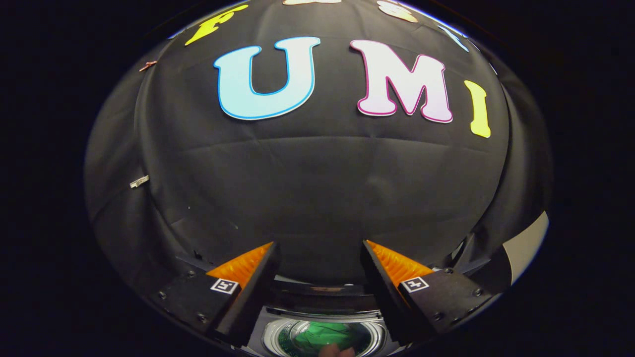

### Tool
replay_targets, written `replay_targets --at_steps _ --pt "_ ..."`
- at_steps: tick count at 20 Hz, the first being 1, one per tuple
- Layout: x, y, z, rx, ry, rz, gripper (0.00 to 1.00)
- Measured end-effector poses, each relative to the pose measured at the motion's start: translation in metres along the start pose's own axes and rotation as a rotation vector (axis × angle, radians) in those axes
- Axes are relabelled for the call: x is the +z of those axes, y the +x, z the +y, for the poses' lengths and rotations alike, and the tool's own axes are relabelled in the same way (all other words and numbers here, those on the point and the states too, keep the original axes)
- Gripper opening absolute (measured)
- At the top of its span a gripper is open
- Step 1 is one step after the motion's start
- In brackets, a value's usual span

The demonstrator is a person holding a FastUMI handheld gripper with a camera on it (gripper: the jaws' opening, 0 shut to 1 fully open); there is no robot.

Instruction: Put the clothes into the washing machine and then close the washing machine lid.

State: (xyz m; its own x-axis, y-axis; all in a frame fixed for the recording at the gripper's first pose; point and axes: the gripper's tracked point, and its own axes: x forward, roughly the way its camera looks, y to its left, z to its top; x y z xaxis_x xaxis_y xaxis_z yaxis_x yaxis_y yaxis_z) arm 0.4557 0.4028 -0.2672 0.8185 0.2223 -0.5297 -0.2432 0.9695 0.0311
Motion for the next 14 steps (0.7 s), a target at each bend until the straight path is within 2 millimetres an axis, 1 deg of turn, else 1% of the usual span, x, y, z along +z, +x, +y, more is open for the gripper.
replay_targets --at_steps 2,6,9,14 --pt "0.0032 -0.0003 -0.0006 0.003 -0.004 -0.020 1.00" --pt "0.0028 0.0001 -0.0007 0.009 -0.010 -0.031 1.00" --pt "0.0077 0.0035 -0.0023 -0.005 -0.012 -0.077 1.00" --pt "0.0115 0.0030 -0.0033 -0.017 -0.022 -0.133 1.00"
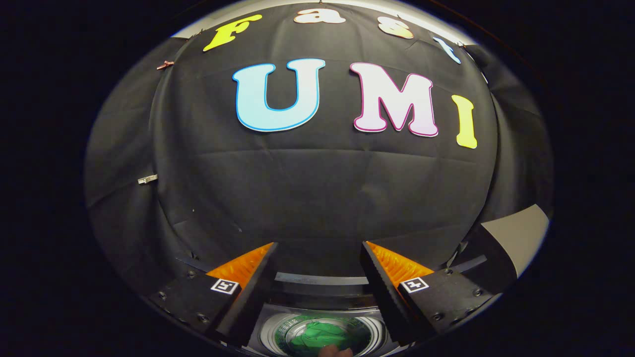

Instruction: Put the clothes into the washing machine and then close the washing machine lid.

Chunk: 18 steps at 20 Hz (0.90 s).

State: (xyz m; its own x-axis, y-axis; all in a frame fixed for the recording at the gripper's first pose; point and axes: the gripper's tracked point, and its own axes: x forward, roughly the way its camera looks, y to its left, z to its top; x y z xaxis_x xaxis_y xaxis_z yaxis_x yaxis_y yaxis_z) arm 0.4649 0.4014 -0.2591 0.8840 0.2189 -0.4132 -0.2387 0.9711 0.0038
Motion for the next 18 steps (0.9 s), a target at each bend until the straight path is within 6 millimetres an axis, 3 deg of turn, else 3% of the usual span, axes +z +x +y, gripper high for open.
replay_targets --at_steps 11,13,16,18 --pt "-0.002 -0.003 0.001 0.014 -0.025 -0.014 1.00" --pt "-0.010 -0.006 0.005 0.031 -0.020 0.025 1.00" --pt "-0.043 -0.034 0.010 0.052 -0.037 0.051 0.99" --pt "-0.047 -0.045 0.012 0.051 -0.032 0.045 0.99"
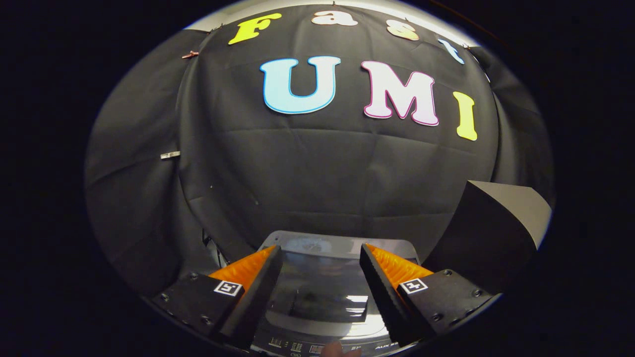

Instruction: Put the clothes into the washing machine and then close the washing machine lid.

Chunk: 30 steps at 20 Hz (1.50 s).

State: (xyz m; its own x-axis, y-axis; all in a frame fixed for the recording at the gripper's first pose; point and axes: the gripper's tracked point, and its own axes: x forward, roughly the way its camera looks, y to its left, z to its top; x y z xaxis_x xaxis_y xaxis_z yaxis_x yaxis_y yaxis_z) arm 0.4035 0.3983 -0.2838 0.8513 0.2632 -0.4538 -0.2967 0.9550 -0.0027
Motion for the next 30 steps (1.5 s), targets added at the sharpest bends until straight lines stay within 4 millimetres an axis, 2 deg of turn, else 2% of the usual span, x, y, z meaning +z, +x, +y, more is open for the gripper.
replay_targets --at_steps 3,9,12,17,21,25,30 --pt "0.004 -0.021 -0.005 -0.013 0.031 -0.039 0.99" --pt "0.012 -0.062 0.013 0.008 0.045 -0.075 0.99" --pt "0.024 -0.090 0.016 0.020 0.015 -0.091 0.99" --pt "0.065 -0.149 -0.003 0.001 0.032 -0.193 1.00" --pt "0.099 -0.204 -0.029 -0.020 0.063 -0.264 0.99" --pt "0.114 -0.247 -0.053 -0.037 0.057 -0.306 0.99" --pt "0.123 -0.291 -0.078 -0.047 0.044 -0.350 0.99"
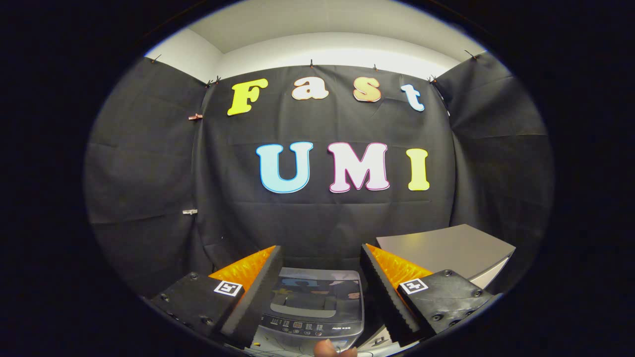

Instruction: Put the clothes into the washing machine and then close the washing machine lid.

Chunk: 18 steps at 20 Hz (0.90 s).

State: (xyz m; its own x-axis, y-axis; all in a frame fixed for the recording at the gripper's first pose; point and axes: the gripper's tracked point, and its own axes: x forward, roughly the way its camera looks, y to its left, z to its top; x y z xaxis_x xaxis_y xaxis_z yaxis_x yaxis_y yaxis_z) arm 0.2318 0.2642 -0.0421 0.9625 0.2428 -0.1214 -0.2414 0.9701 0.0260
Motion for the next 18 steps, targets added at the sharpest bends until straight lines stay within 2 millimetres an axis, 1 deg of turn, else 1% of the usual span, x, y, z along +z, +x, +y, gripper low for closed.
replay_targets --at_steps 1,3,5,7,10,13,16,18 --pt "0.003 -0.007 -0.005 -0.003 -0.013 -0.007 0.99" --pt "0.008 -0.022 -0.022 -0.021 -0.027 -0.020 0.99" --pt "0.012 -0.036 -0.038 -0.038 -0.010 -0.027 0.99" --pt "0.018 -0.054 -0.054 -0.058 0.007 -0.050 0.99" --pt "0.022 -0.076 -0.070 -0.063 0.045 -0.067 0.99" --pt "0.019 -0.097 -0.087 -0.060 0.045 -0.067 0.99" --pt "0.014 -0.118 -0.115 -0.088 0.064 -0.074 0.99" --pt "0.005 -0.129 -0.132 -0.111 0.048 -0.073 0.99"
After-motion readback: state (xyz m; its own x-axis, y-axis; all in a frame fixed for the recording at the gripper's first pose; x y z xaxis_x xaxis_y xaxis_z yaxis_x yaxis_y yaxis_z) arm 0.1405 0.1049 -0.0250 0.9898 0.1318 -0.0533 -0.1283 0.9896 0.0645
